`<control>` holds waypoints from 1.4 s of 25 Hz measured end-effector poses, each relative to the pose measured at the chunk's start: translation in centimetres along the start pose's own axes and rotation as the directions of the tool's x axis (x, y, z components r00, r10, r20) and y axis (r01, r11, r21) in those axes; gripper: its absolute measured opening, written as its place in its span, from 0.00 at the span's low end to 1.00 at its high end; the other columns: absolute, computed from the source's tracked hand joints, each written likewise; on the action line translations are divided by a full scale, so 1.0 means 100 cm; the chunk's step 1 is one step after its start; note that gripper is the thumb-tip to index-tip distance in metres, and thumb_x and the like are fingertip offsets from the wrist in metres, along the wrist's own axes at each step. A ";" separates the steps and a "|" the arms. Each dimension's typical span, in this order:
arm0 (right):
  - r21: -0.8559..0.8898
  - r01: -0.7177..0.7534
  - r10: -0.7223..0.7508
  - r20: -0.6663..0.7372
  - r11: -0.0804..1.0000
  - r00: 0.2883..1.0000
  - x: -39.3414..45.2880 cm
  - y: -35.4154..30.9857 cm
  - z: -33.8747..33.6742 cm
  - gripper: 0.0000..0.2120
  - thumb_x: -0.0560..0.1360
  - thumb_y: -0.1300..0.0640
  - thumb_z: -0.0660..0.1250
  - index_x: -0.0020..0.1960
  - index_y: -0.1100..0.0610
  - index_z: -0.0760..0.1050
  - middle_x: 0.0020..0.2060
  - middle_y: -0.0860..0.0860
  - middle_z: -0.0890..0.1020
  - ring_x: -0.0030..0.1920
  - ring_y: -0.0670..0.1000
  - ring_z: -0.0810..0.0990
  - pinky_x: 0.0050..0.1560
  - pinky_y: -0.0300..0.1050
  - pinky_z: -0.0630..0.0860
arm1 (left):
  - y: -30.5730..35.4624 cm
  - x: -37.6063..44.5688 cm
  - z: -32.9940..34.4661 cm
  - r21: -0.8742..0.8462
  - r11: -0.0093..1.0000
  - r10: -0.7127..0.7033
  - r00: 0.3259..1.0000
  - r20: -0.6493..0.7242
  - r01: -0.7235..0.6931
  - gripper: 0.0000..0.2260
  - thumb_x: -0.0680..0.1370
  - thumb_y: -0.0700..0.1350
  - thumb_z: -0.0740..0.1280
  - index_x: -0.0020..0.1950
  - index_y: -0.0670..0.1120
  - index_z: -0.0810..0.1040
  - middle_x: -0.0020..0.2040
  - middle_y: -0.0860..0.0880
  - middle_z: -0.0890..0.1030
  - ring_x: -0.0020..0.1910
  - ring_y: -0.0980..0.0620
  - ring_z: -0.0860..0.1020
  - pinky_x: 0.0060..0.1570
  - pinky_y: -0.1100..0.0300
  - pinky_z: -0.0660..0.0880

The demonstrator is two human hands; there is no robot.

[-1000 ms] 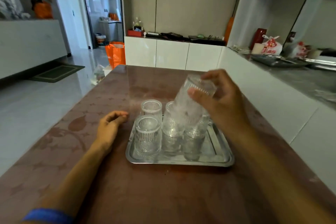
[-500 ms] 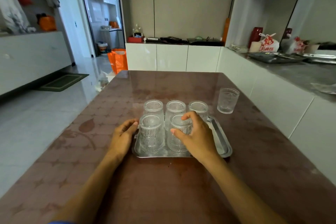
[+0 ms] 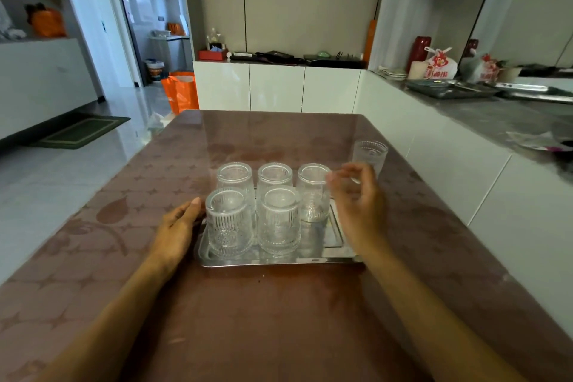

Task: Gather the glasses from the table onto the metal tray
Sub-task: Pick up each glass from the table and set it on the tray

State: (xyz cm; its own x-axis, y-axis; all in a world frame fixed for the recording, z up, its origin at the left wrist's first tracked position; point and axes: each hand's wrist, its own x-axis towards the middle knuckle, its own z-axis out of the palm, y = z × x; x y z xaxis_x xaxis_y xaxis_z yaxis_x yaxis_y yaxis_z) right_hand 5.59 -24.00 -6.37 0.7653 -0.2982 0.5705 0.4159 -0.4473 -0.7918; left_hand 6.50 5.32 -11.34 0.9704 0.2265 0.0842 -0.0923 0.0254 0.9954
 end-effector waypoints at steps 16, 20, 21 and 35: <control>-0.087 -0.460 0.466 0.058 0.883 0.883 0.141 0.183 0.002 0.38 0.65 0.60 0.80 0.71 0.57 0.69 0.64 0.60 0.78 0.59 0.60 0.78 0.56 0.52 0.77 | 0.010 -0.002 0.004 0.112 0.994 0.001 1.000 -0.031 0.003 0.22 0.82 0.58 0.53 0.61 0.49 0.82 0.55 0.50 0.87 0.54 0.53 0.84 0.60 0.50 0.77; -0.153 -0.402 0.415 0.062 0.903 0.908 0.129 0.157 -0.010 0.35 0.64 0.54 0.81 0.67 0.56 0.72 0.60 0.60 0.80 0.53 0.61 0.80 0.51 0.54 0.77 | 0.013 -0.003 0.004 0.114 0.993 0.014 0.999 -0.049 -0.009 0.23 0.82 0.58 0.54 0.64 0.47 0.80 0.54 0.51 0.86 0.54 0.53 0.83 0.63 0.50 0.76; -0.149 -0.356 0.371 0.090 0.923 0.924 0.123 0.142 -0.012 0.34 0.65 0.54 0.80 0.67 0.55 0.72 0.60 0.58 0.80 0.52 0.60 0.79 0.49 0.52 0.77 | 0.015 -0.001 0.001 0.095 0.995 0.021 0.997 -0.075 -0.014 0.22 0.82 0.57 0.53 0.65 0.46 0.79 0.55 0.49 0.86 0.55 0.51 0.83 0.63 0.48 0.75; 0.051 -0.092 0.073 0.296 0.994 0.952 0.025 0.003 -0.055 0.37 0.54 0.41 0.79 0.60 0.46 0.71 0.51 0.48 0.84 0.47 0.51 0.83 0.39 0.43 0.81 | 0.015 -0.016 0.003 0.116 0.993 0.032 0.999 0.035 -0.036 0.19 0.83 0.57 0.55 0.58 0.51 0.83 0.48 0.60 0.87 0.50 0.63 0.83 0.48 0.68 0.77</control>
State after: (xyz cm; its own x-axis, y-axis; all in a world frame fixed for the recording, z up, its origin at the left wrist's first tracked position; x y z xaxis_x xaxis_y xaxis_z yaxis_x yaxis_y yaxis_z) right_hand 4.95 -29.55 -3.96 0.9045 -0.0673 0.4210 0.3682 -0.3749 -0.8508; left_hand 4.91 4.75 -10.01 0.9742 0.1926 0.1175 -0.1005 -0.0958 0.9903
